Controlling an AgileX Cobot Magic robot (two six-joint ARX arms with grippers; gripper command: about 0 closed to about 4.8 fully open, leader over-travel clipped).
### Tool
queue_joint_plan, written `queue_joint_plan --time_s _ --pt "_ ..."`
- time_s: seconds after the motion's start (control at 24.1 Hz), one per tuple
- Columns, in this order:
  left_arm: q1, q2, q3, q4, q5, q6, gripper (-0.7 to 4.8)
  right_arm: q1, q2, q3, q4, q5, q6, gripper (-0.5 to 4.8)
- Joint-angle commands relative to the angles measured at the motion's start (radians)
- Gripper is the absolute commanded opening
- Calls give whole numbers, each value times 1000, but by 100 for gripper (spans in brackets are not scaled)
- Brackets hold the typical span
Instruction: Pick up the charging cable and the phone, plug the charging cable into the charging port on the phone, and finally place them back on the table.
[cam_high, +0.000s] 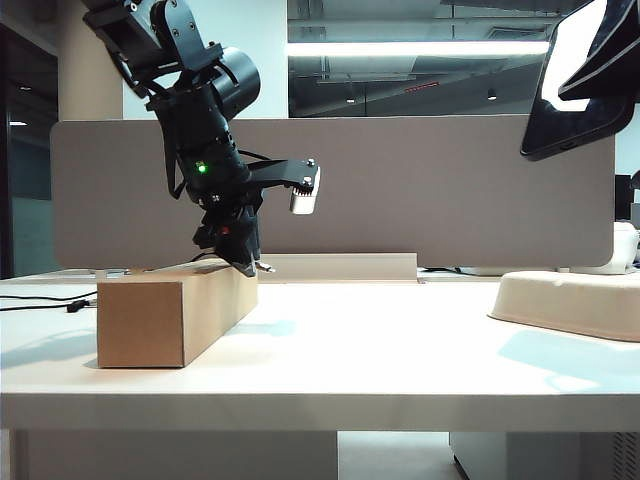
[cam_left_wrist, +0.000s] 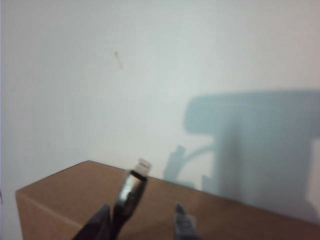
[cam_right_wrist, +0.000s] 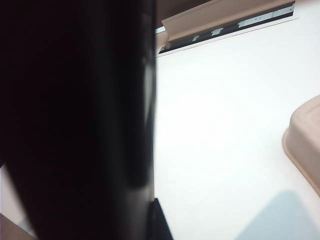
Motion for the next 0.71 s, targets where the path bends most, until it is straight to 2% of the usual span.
queue_joint_plan --time_s 0.04,0.5,0.71 --pt "1 23 4 26 4 4 156 1 -6 7 33 -9 -7 -2" --pt "3 54 4 46 -9 4 152 1 -6 7 34 -8 -7 -2" --pt "4 49 10 19 -68 4 152 1 -6 7 34 -8 -7 -2"
